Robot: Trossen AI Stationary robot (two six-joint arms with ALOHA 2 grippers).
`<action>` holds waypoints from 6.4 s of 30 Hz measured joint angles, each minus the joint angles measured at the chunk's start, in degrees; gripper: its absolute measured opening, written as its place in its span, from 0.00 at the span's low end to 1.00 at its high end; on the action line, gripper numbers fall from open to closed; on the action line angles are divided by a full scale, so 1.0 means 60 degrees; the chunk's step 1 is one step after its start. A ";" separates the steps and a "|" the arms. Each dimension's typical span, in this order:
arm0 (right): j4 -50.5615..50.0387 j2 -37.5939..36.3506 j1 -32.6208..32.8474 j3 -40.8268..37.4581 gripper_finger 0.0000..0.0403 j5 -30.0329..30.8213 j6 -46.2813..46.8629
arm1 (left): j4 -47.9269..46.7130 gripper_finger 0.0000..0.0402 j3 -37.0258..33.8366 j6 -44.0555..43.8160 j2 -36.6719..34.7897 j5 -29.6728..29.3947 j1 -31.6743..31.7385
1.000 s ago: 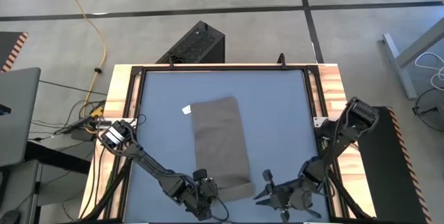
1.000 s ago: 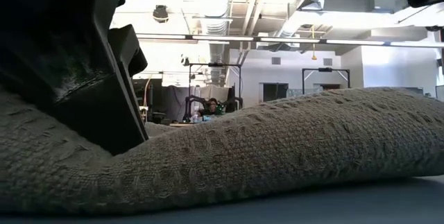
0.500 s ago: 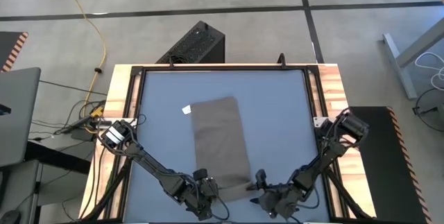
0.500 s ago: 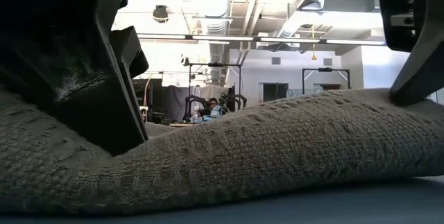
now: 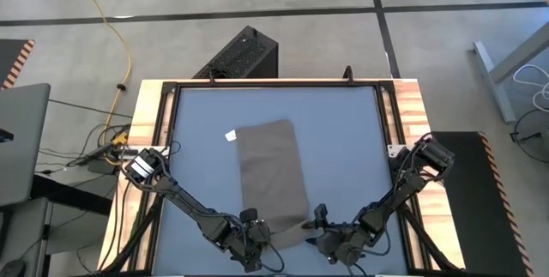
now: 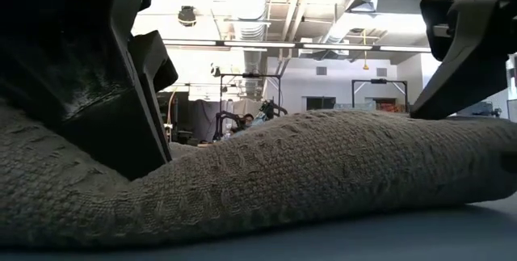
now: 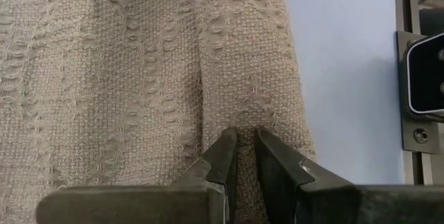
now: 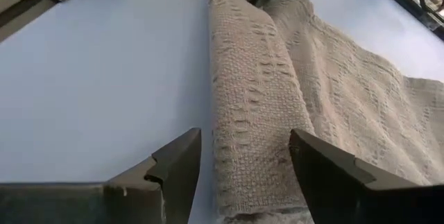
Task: Roll towel into tight, uniform cylinder
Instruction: Roll the gray towel
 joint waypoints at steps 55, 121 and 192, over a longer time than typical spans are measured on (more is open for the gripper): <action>0.1583 -0.0185 -0.0740 -0.1243 0.11 -0.4207 1.0107 | 0.0461 0.46 -0.0011 0.4567 -0.1381 -0.1281 -0.0718; 0.1357 -0.0190 -0.0750 -0.1213 0.11 -0.5319 1.4009 | -0.1000 0.31 -0.0007 -0.0689 -0.0416 0.5058 0.1097; -0.3213 -0.3024 -0.0764 -0.1295 0.57 -0.4699 1.3939 | 0.1657 0.23 0.0000 0.2574 0.0175 0.0404 0.0716</action>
